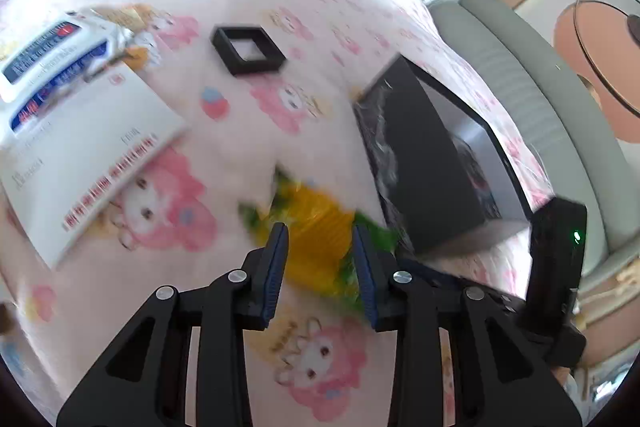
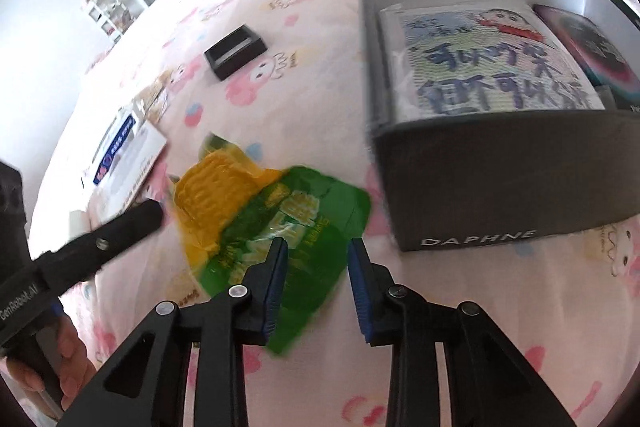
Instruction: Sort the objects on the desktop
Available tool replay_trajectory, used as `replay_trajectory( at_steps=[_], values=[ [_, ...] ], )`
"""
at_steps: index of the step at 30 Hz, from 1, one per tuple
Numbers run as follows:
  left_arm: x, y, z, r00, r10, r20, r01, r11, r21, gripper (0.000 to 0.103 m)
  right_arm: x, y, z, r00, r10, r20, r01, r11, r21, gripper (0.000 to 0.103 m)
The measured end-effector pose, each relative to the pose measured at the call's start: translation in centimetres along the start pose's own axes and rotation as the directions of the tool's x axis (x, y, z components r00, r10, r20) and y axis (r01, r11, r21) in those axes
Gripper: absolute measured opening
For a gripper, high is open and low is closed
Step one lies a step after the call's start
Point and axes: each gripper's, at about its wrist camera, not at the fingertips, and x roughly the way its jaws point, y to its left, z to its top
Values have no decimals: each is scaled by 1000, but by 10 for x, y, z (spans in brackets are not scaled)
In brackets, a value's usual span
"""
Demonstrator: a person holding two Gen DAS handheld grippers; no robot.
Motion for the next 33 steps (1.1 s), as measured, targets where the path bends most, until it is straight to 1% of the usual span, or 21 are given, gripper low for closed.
replay_trajectory(
  at_steps=[2,3,4,6,7,9,11,12,16,18,21,23,26,27,28,30,31,32,33],
  values=[
    [9,13,5,1000,22,-3,-22,999,-47,35,1,-4,1,1000,6,-14,-5,1000,17,29],
    [14,19,7,999,31,-6,-32,997,-70,40,4,-5,1,1000,5,-29,-5,1000,18,29],
    [22,25,9,1000,24,-17,-25,995,-94,47,8,-5,0,999,4,-47,-4,1000,18,30],
    [40,36,10,999,11,-38,-17,990,-142,54,14,-6,-4,997,1,-75,0,1000,21,38],
    [49,41,10,999,6,-48,-14,986,-165,54,15,-6,-7,997,5,-81,-3,1000,23,42],
    [56,43,7,999,3,-51,-12,985,-174,53,18,-4,-12,996,4,-86,-2,1000,17,45],
    [52,35,6,998,-5,-61,-3,991,-135,41,20,-2,-14,995,-1,-97,1,1000,5,47],
    [50,31,5,998,-8,-67,0,993,-117,38,19,-1,-14,995,-1,-97,1,1000,0,47],
    [37,21,-4,994,19,-110,-30,995,-96,37,15,-3,-11,996,24,-85,-24,1000,8,47],
    [31,16,-9,991,32,-132,-43,995,-84,36,14,-2,-7,996,26,-82,-27,1000,-11,47],
    [11,13,-12,989,-2,-148,-9,997,-74,36,8,-2,-3,998,17,-68,-18,1000,-25,47],
    [6,17,-9,992,-27,-126,14,995,-99,37,5,-6,-2,998,27,-62,-28,1000,-14,47],
    [13,28,-5,993,-31,-110,16,991,-135,45,3,-14,-6,997,29,-74,-29,1000,3,47],
    [17,31,-5,993,-38,-113,21,989,-146,50,5,-17,-8,996,27,-82,-26,1000,9,47],
    [25,35,-5,991,-54,-121,34,986,-162,59,7,-20,-10,996,29,-89,-27,999,16,48],
    [37,39,-3,989,-74,-125,50,981,-189,70,12,-22,-10,994,37,-99,-35,999,25,50],
    [43,42,-2,989,-86,-122,60,977,-206,72,14,-21,-10,994,36,-102,-34,999,21,53],
    [48,44,-1,987,-101,-126,72,973,-220,72,16,-20,-8,994,39,-102,-37,999,17,54],
    [52,43,-1,986,-97,-134,67,974,-216,72,17,-18,-6,994,45,-98,-44,999,13,54]
  ],
)
